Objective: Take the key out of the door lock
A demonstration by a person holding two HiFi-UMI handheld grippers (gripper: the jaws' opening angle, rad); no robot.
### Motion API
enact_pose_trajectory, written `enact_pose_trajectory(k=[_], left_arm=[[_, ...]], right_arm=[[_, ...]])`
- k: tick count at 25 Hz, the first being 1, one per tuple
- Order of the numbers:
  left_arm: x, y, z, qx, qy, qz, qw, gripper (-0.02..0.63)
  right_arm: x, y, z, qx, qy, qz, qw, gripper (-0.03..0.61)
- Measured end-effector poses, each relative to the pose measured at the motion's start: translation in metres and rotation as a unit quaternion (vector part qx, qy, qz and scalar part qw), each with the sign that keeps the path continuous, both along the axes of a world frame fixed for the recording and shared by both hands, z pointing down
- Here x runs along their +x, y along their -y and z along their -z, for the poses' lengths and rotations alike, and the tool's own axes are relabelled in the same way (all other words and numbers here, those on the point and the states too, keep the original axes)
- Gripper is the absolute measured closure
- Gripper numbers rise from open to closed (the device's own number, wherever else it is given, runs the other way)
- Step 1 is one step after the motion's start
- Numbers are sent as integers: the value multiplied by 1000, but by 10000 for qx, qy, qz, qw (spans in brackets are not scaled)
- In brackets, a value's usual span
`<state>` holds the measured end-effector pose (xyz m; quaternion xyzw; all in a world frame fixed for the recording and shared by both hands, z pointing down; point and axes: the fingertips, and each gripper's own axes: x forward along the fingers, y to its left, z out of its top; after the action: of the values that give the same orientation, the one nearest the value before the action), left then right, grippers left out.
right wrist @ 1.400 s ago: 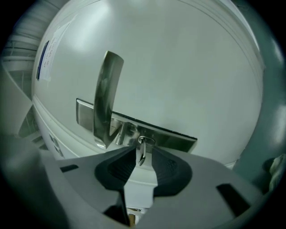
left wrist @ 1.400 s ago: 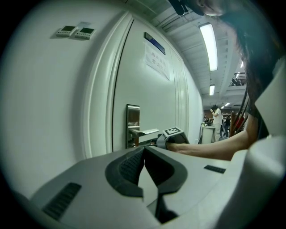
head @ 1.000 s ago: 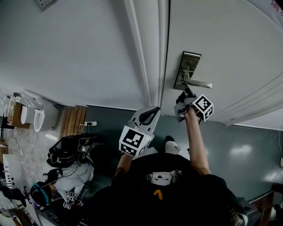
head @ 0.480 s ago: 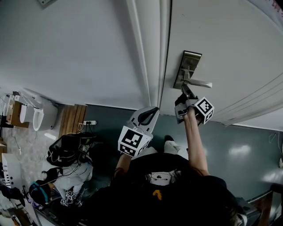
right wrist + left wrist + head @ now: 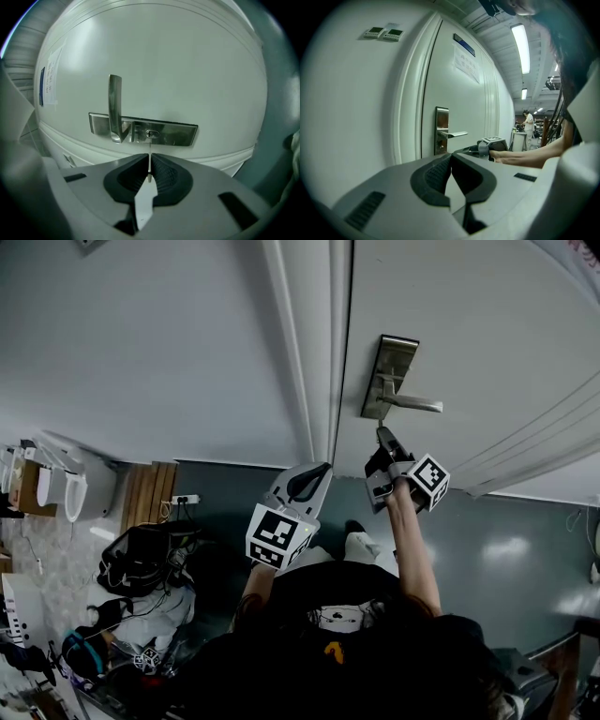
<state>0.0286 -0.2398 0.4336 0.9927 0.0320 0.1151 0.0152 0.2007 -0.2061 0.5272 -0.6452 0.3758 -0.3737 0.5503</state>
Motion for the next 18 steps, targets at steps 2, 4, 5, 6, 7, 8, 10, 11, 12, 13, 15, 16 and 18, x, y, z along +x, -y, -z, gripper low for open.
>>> enact_pose_trajectory(k=[2,4,5,6,7,8,10,11,12,13,15,16,18], left_arm=[[-6,-2,-1,-1,-1,-2,10000,606],[-13,-4,-1,-5,-6,-1,10000,606],[-17,-4,0,-7,-8,2,10000,606],[-21,-4,-1,-8,-6,5,10000,606],[-24,-4,-1,-11,0,8,10000,606],[-27,-4,-2,-18,7,10,10000,606],[-34,-5,-3,-47,11,10,10000,606],[-39,-6,-3,-62,13,6,10000,606],[-43,-8,-4,-73,19,-1,10000,606],[-47,-9,-4,-77,30,-11,10000,606],[-52,-11,-7,-60,66,-37,10000,606],[-54,-12,-9,-50,87,-52,9999,606],[-56,-16,-13,-70,127,-94,9999,606]], right_arm=[[-8,-4,1,-15,-32,45,10000,557],[-17,-9,4,-21,-66,79,9999,557],[-21,-10,5,-19,-91,96,9999,557],[-25,-12,6,-20,-123,119,9999,557],[-29,-12,9,-25,-156,147,9998,557],[-33,-13,11,-30,-183,175,9997,557],[-44,-16,15,-25,-224,227,9995,557],[-50,-19,18,-27,-242,252,9994,557],[-56,-21,20,-39,-262,279,9993,557],[-62,-24,22,-56,-288,309,9991,557],[-73,-30,27,-94,-367,376,9986,557],[-77,-33,29,-119,-415,405,9982,557],[-84,-39,31,-181,-509,446,9975,557]])
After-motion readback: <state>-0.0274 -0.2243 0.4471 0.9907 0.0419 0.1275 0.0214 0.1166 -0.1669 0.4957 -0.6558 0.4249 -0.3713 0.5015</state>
